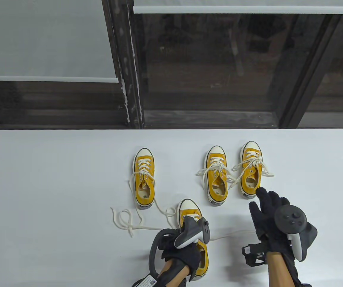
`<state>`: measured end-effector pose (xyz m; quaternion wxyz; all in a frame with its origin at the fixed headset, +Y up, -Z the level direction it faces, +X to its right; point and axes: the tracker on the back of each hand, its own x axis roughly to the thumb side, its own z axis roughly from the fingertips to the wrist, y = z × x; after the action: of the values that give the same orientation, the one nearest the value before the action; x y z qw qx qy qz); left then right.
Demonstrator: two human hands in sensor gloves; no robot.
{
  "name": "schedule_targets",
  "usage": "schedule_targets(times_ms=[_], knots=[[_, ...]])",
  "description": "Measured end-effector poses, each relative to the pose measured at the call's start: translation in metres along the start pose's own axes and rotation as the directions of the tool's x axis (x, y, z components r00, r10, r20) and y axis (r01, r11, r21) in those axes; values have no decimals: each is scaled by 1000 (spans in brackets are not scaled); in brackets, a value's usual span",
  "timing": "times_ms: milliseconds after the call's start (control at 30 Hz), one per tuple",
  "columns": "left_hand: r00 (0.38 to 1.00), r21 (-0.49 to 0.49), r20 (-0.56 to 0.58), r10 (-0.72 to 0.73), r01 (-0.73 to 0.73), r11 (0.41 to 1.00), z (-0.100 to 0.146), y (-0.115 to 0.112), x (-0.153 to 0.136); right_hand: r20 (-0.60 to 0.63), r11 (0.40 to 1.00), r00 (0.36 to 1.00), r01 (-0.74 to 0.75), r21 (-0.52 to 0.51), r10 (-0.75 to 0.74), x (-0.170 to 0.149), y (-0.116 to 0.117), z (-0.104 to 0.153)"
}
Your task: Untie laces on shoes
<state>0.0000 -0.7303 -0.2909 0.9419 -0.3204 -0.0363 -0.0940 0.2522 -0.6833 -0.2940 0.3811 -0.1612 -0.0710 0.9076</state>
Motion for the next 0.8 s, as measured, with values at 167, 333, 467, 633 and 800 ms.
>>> schedule_targets(times_ms=[167,333,467,633,800], knots=[[993,30,3,122,-122,992,-4,3,-12,2,1000,1000,14,5,-14,-1,1,-1],[954,71,47,295,-298,952,5,21,-37,3,999,999,36,12,-36,-1,1,0],[925,140,50,377,-380,914,16,41,-55,4,999,999,50,15,-50,-1,1,-1],[887,232,-3,462,-449,863,14,79,-73,5,998,998,66,21,-66,-1,1,-1],[881,310,-69,468,-427,850,-11,109,-76,3,996,997,83,26,-83,-2,1,-1]])
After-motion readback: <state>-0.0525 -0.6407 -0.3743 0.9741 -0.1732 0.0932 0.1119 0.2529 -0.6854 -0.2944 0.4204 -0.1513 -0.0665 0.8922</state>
